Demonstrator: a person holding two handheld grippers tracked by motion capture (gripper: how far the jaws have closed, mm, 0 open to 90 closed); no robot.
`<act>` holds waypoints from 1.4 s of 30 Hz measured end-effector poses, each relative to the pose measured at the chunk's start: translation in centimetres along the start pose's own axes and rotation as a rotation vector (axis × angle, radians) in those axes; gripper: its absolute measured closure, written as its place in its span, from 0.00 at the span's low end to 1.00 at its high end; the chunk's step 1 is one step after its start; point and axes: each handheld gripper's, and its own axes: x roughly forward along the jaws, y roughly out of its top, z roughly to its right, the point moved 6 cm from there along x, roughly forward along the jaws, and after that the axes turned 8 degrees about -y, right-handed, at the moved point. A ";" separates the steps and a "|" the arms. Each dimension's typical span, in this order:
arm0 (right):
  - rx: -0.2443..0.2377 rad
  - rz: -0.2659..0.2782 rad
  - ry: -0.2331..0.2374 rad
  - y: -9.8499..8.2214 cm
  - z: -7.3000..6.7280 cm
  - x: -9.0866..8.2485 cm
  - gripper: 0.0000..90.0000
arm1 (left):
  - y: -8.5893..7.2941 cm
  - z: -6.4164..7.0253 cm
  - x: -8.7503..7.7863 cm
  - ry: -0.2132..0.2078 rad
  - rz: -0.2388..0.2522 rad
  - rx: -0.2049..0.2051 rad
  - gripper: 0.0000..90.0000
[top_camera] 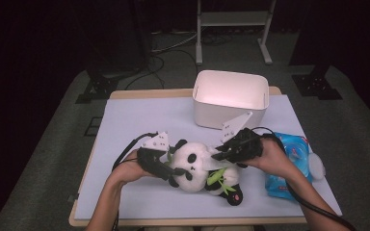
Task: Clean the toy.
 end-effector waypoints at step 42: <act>0.080 0.024 -0.003 -3.9 -0.4 -0.3 0.85 | -1.1 -0.9 0.1 -0.012 -0.019 -0.186 0.27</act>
